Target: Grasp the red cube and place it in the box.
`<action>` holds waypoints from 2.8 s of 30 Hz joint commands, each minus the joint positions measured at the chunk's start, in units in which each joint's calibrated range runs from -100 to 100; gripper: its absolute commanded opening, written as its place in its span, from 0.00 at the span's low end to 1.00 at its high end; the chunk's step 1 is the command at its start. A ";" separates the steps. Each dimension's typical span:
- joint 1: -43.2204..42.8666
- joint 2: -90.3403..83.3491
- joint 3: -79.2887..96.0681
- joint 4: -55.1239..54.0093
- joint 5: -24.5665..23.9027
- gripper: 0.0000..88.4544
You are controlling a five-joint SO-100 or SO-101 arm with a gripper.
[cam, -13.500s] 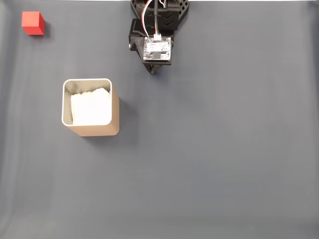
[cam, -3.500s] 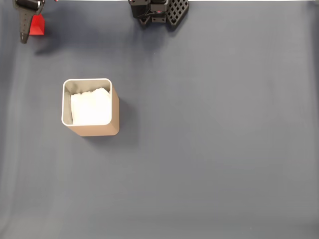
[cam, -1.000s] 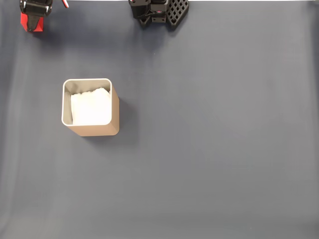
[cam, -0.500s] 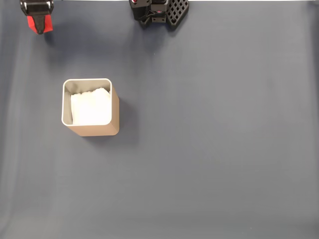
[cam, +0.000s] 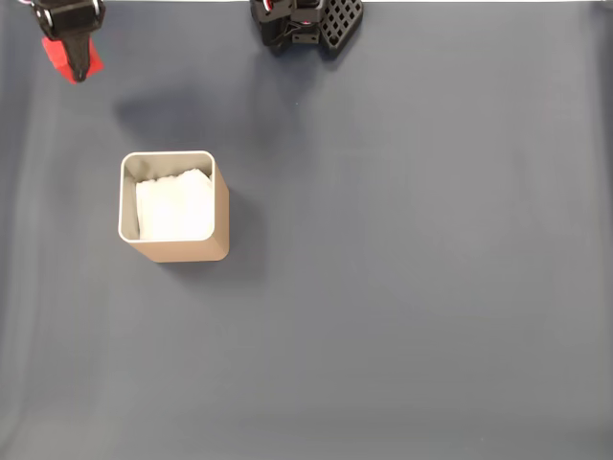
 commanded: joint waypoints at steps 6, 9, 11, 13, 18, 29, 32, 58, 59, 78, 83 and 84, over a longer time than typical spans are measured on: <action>-7.25 -6.17 -3.81 0.86 0.49 0.00; -10.24 -7.30 -3.81 0.94 0.39 0.00; -12.29 -7.99 -3.99 0.94 0.29 0.00; -14.35 -8.51 -4.35 0.94 0.15 0.00; -19.11 -9.29 -6.91 2.50 0.05 0.00; -27.06 -11.37 -8.00 3.90 0.20 0.00; -28.77 -11.54 -7.82 3.90 0.29 0.00; -33.45 -6.17 -6.91 -1.77 0.10 0.00; -33.24 -5.91 -6.91 -1.77 0.10 0.00; -32.46 -6.52 -5.99 -1.77 -0.29 0.02; -32.53 -7.04 -5.54 -1.93 -0.98 0.13; -32.53 -7.21 -5.36 -1.93 -0.98 0.17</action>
